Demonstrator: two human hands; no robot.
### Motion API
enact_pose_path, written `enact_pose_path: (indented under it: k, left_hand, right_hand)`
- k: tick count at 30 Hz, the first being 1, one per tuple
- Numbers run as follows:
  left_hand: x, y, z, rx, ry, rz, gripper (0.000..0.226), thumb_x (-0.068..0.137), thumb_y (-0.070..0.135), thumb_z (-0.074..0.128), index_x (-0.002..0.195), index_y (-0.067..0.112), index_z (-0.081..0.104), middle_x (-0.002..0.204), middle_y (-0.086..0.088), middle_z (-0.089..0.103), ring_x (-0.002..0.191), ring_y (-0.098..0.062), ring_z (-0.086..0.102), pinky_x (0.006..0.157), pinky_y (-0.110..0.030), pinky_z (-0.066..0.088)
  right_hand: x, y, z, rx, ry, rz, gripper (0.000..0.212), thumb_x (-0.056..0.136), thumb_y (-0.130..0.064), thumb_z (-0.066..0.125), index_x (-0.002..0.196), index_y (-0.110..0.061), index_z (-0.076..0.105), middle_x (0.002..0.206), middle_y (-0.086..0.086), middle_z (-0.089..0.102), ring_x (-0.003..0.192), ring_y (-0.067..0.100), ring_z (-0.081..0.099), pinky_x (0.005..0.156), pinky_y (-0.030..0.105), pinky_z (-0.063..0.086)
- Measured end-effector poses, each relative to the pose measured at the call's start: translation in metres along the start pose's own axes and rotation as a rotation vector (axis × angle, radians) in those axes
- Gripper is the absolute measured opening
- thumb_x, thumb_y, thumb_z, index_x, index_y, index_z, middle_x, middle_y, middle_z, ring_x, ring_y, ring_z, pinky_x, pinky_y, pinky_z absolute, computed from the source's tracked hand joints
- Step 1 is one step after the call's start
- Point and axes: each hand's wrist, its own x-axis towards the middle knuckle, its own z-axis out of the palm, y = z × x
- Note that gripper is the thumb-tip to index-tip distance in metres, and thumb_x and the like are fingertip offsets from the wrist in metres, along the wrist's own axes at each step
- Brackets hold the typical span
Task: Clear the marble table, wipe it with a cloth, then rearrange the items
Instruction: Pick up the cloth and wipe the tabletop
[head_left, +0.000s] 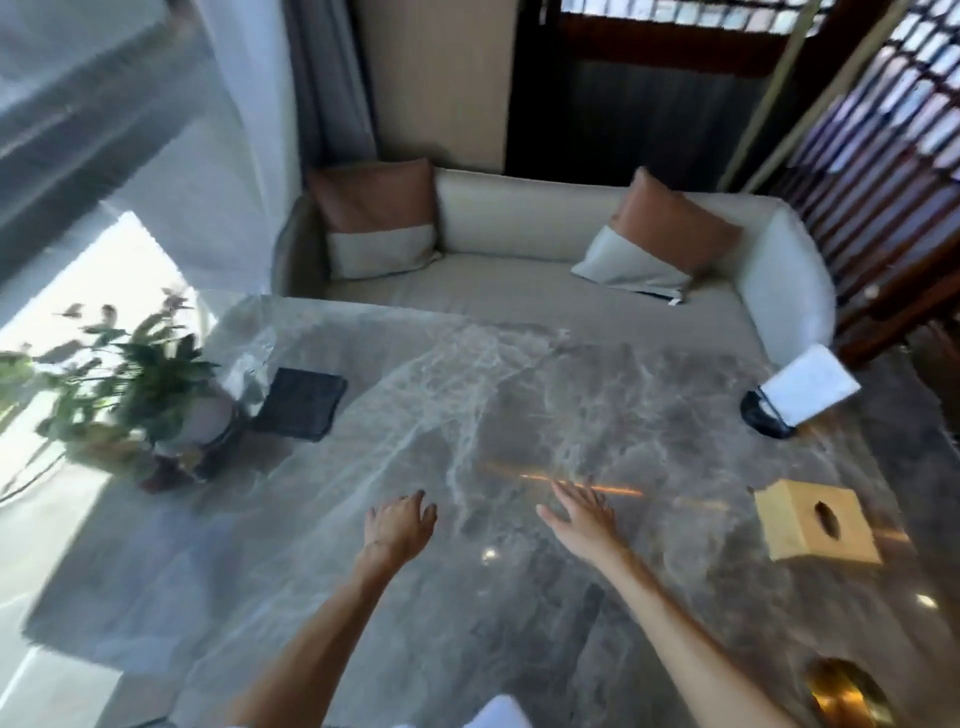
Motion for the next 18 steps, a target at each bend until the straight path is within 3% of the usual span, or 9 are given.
enact_pose_path:
  k: [3,8,10,12,15,18]
  left_hand:
    - [0.006,-0.036,-0.024,-0.116,0.041,-0.097,0.050,0.097,0.043,0.034,0.140,0.020,0.044,0.138,-0.011,0.054,0.124,-0.032,0.053,0.104,-0.041,0.042]
    - [0.050,-0.106,-0.082,-0.256,0.142,-0.185,0.042,0.096,0.037,0.038,0.131,0.020,0.053,0.130,-0.013,0.060,0.119,-0.034,0.056,0.095,-0.039,0.045]
    - [0.080,-0.136,-0.103,-0.314,0.206,-0.195,0.031,0.095,0.031,0.040,0.110,0.013,0.061,0.116,-0.016,0.066,0.108,-0.037,0.059,0.086,-0.038,0.046]
    - [0.115,-0.167,-0.124,-0.373,0.245,-0.194,0.024,0.093,0.026,0.041,0.088,0.009,0.057,0.101,-0.019,0.067,0.097,-0.039,0.060,0.078,-0.037,0.046]
    - [0.167,-0.209,-0.144,-0.462,0.252,-0.191,0.020,0.091,0.020,0.042,0.075,0.010,0.049,0.084,-0.016,0.065,0.087,-0.039,0.062,0.068,-0.036,0.042]
    - [0.206,-0.236,-0.153,-0.465,0.200,-0.195,0.015,0.090,0.016,0.044,0.088,0.005,0.054,0.097,-0.022,0.065,0.095,-0.041,0.061,0.073,-0.038,0.043]
  right_hand:
    - [0.027,-0.054,-0.002,-0.025,-0.029,-0.085,0.062,0.099,-0.054,0.037,0.153,-0.027,0.026,0.160,0.000,0.028,0.148,0.026,0.019,0.118,0.043,0.012]
    - [0.084,-0.161,0.008,0.001,-0.042,-0.218,0.063,0.099,-0.053,0.039,0.153,-0.023,0.026,0.161,0.004,0.026,0.149,0.025,0.018,0.118,0.040,0.012]
    - [0.109,-0.205,0.020,0.015,-0.064,-0.248,0.064,0.098,-0.052,0.040,0.153,-0.022,0.025,0.162,0.003,0.023,0.150,0.023,0.014,0.121,0.042,0.008]
    - [0.135,-0.249,0.036,-0.001,-0.101,-0.267,0.065,0.098,-0.052,0.040,0.153,-0.022,0.024,0.162,0.003,0.022,0.150,0.023,0.013,0.121,0.042,0.008]
    - [0.174,-0.312,0.063,-0.058,-0.158,-0.278,0.067,0.098,-0.053,0.039,0.154,-0.021,0.022,0.162,0.004,0.020,0.151,0.024,0.012,0.121,0.043,0.010]
    - [0.204,-0.360,0.086,-0.091,-0.201,-0.260,0.068,0.098,-0.052,0.039,0.155,-0.020,0.019,0.163,0.007,0.017,0.151,0.026,0.010,0.122,0.043,0.010]
